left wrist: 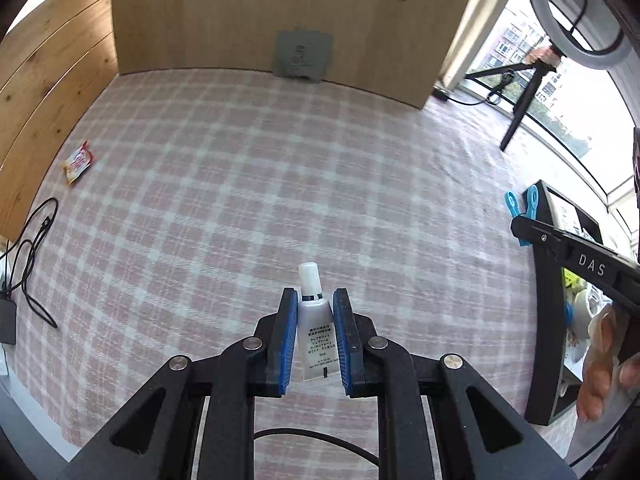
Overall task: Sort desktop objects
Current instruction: 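Carry the white tube and clothespin to the black tray and open both tools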
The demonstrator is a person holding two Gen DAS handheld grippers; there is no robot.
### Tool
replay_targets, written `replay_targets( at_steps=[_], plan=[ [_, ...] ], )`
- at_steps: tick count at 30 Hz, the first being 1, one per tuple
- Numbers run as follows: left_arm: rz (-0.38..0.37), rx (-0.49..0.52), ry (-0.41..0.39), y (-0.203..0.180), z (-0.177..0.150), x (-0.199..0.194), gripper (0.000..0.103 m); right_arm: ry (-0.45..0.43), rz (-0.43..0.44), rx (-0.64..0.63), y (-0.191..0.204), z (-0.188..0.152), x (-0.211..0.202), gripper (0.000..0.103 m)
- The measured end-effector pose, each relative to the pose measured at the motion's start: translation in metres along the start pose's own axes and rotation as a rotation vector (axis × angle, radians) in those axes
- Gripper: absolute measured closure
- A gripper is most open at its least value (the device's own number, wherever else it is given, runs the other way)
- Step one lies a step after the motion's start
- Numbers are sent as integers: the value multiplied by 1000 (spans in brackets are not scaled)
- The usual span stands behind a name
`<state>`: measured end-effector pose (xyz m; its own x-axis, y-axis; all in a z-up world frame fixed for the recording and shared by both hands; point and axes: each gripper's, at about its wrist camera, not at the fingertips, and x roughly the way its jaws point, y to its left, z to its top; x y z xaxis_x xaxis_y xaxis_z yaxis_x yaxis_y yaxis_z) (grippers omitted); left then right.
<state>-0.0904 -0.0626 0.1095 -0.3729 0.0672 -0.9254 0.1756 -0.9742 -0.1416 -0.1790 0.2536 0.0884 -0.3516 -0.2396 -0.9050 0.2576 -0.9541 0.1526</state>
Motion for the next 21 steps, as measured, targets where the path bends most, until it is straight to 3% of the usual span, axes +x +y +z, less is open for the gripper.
replay_targets(
  at_steps=[2,3,10,21],
  plan=[
    [-22,39,-3,-35,-8,-8,86,-11,-22,26,-27,-22,-15,89],
    [-33,59,-3,-83,-17,-15,86,-15,-30,42,-38,-28,-21,89],
    [-116,213,-5,-191,-26,-16,86,-51,-101,149,-121,-66,-65,89],
    [-257,470,42,-352,-79,-15,86,-74,-236,342,-253,-148,-131,89]
  ],
)
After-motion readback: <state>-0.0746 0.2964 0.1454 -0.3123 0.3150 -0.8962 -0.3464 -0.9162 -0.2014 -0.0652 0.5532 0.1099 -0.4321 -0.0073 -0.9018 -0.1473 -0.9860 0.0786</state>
